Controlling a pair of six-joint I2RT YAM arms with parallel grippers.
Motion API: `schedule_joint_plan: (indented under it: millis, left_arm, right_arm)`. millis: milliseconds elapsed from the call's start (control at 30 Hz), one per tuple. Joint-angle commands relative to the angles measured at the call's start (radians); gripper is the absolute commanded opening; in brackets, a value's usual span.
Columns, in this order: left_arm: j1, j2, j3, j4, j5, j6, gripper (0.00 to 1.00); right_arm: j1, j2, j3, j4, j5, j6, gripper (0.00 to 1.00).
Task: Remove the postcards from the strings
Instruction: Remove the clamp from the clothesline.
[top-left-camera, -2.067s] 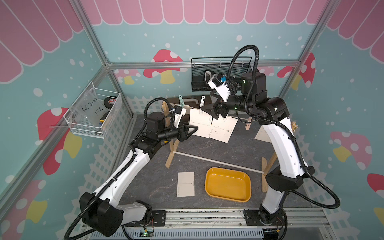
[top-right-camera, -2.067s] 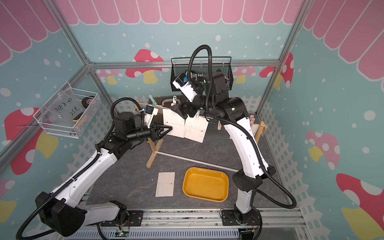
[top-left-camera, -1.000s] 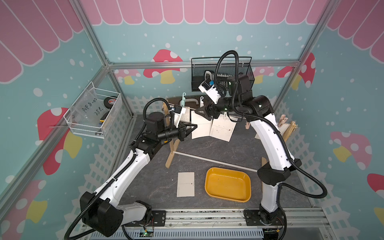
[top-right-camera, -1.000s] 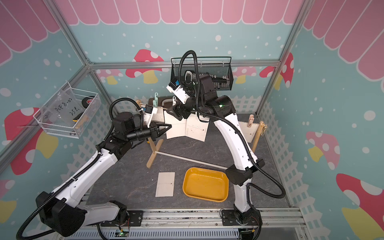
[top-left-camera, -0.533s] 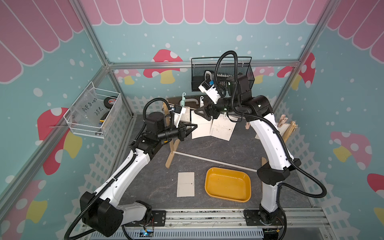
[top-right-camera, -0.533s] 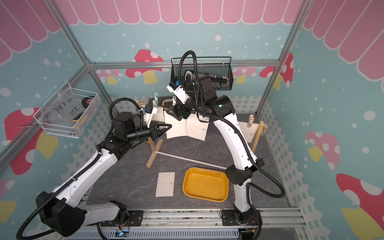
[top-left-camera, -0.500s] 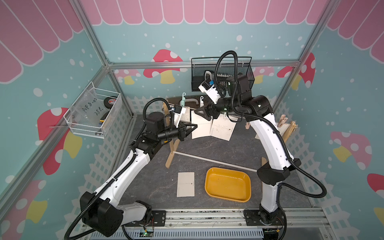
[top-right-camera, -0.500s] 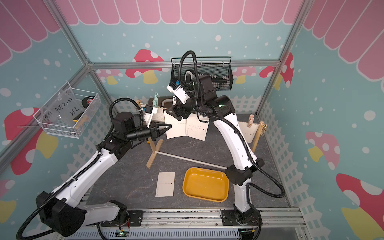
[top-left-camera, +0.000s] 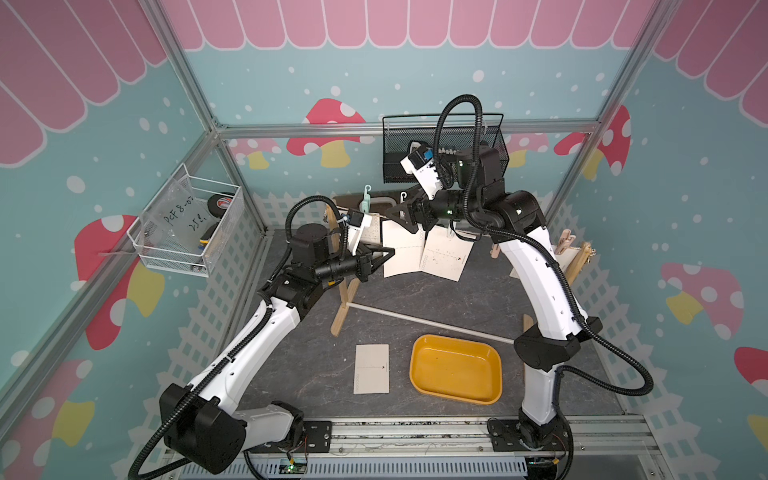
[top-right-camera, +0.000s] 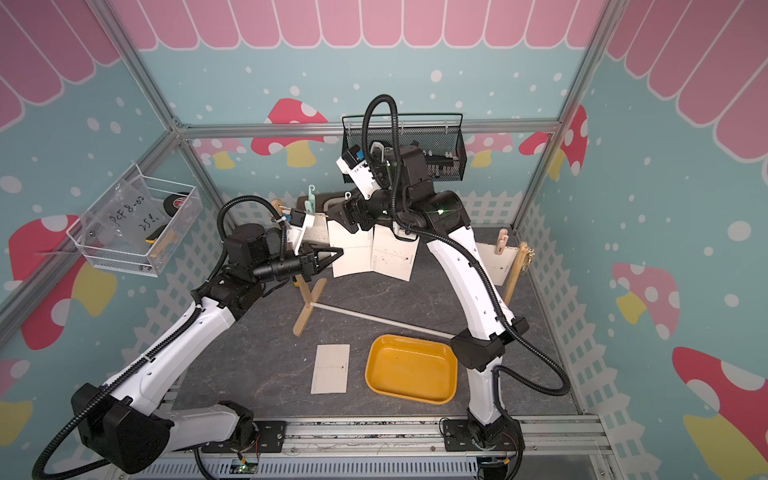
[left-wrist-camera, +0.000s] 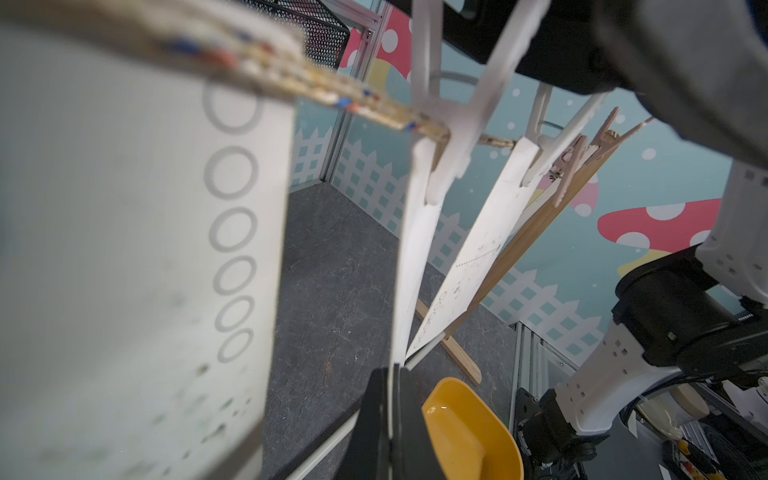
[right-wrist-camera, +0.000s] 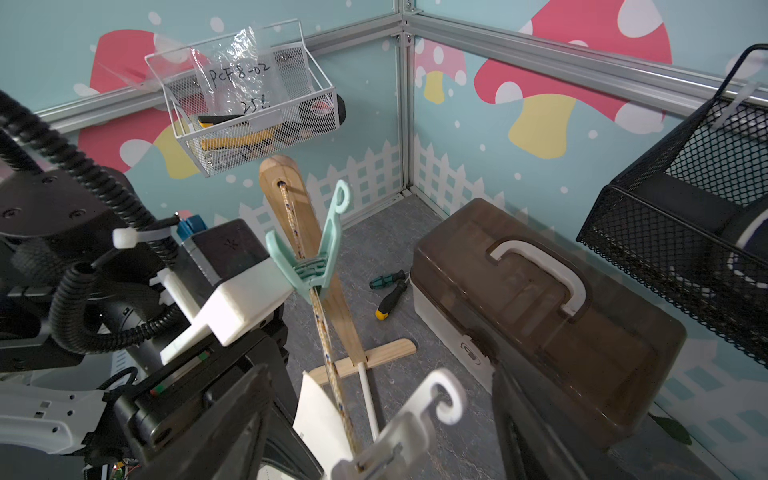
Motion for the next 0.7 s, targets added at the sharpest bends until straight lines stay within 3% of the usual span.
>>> schedule_joint_plan:
  millis: [0,333,667]
  left_arm:
    - [-0.001,-0.023,0.0,0.018,0.015,0.004,0.0]
    - [-0.001,-0.029,-0.003,0.022,0.017,0.0,0.0]
    - [-0.001,-0.025,-0.003,0.022,0.017,-0.003,0.0]
  right_arm:
    - [0.001,0.001,0.018,0.028,-0.026,0.042,0.82]
    - [-0.006,0.043,0.019,0.043,-0.122,0.034,0.78]
    - [-0.005,0.036,0.002,0.042,-0.205,-0.027,0.54]
